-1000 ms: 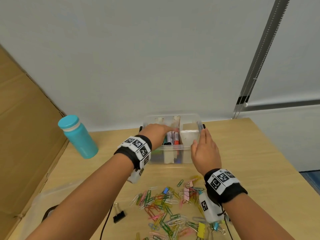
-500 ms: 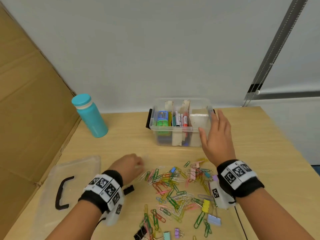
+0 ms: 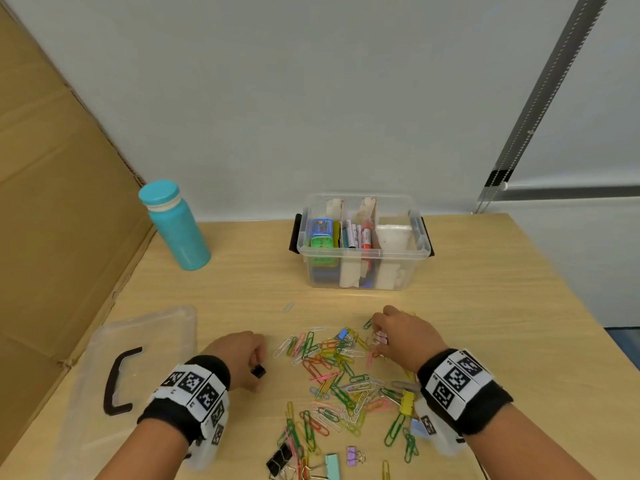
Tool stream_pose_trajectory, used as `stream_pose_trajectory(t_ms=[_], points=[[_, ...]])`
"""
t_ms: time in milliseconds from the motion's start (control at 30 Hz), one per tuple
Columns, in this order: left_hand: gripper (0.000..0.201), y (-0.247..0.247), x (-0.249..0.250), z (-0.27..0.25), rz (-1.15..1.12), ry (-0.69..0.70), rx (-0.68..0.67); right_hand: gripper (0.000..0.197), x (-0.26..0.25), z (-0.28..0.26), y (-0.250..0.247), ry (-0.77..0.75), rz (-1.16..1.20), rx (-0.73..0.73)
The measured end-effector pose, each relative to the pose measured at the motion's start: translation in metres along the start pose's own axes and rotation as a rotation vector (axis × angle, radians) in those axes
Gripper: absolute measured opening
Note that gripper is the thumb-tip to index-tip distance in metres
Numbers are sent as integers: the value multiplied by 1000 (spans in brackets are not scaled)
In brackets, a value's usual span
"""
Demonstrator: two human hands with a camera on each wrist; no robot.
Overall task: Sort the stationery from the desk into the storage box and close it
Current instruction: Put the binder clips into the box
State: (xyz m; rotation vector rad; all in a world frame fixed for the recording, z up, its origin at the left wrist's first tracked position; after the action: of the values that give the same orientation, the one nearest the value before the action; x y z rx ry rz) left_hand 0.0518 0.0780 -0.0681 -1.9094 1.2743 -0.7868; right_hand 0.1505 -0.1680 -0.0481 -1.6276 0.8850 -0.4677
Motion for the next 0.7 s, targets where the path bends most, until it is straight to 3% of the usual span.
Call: stream_pose_trajectory(t_ms=[133,267,400,500,633,700], points=[[24,-6,2,0,13,7,92,31,-1,3,6,-18,27,21],[26,-19,6,-2,1,4,272,26,-3,2,13,-82,39,63],[32,-42,18,-5,-161,71,467,26,5,-5,2,-98,154,175],[32,-51,33,-3,-349,162,490,23,25,-17,-12,-31,482,297],[33,-51,57,12,-593,209,379,23,56,-29,-8,150,1011,341],[30,-45,69,23,-600,180,304,23,64,-32,2,234,1365,337]])
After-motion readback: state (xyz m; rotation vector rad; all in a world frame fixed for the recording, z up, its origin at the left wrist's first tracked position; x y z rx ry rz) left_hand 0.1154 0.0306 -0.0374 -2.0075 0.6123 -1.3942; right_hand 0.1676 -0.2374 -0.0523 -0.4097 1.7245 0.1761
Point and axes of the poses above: each hand's wrist, its own z-axis towards the middle knuckle, its own y-axis out of the palm, x = y × z, the point moved 7 cm from there along z, towards the middle knuckle, and after that the axes turned 9 degrees about -y, right-handed, at the moved point
